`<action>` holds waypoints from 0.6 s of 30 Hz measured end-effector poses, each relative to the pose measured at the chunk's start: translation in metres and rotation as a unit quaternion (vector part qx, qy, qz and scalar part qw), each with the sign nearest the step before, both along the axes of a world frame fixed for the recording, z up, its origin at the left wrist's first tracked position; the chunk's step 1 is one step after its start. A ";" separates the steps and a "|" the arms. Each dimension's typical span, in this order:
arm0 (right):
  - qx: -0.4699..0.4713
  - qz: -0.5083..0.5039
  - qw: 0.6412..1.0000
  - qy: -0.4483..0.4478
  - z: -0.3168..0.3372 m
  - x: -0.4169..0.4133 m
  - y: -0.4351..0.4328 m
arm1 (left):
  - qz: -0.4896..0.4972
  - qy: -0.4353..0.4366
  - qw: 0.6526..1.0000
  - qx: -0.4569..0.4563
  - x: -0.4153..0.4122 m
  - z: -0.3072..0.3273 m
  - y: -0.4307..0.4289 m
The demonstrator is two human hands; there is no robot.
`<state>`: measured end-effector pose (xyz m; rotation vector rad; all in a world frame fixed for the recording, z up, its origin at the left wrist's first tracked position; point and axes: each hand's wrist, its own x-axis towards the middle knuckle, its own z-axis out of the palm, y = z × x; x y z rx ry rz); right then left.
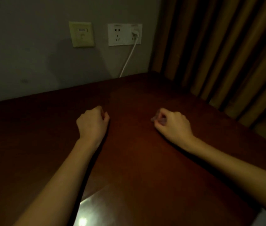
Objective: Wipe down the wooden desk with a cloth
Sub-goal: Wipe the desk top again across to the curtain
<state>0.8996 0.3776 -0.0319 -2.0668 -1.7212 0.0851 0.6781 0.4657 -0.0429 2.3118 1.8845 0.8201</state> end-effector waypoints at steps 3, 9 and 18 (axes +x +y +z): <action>0.006 0.037 0.999 0.012 -0.001 -0.015 -0.062 | 0.000 0.004 1.000 -0.001 0.001 -0.001 0.000; -0.006 0.191 0.982 0.003 0.001 -0.091 -0.030 | 0.015 0.001 1.000 -0.003 0.001 0.001 -0.001; -0.002 0.008 1.000 -0.002 0.000 0.001 -0.004 | 0.006 -0.027 0.999 -0.018 -0.001 0.005 -0.005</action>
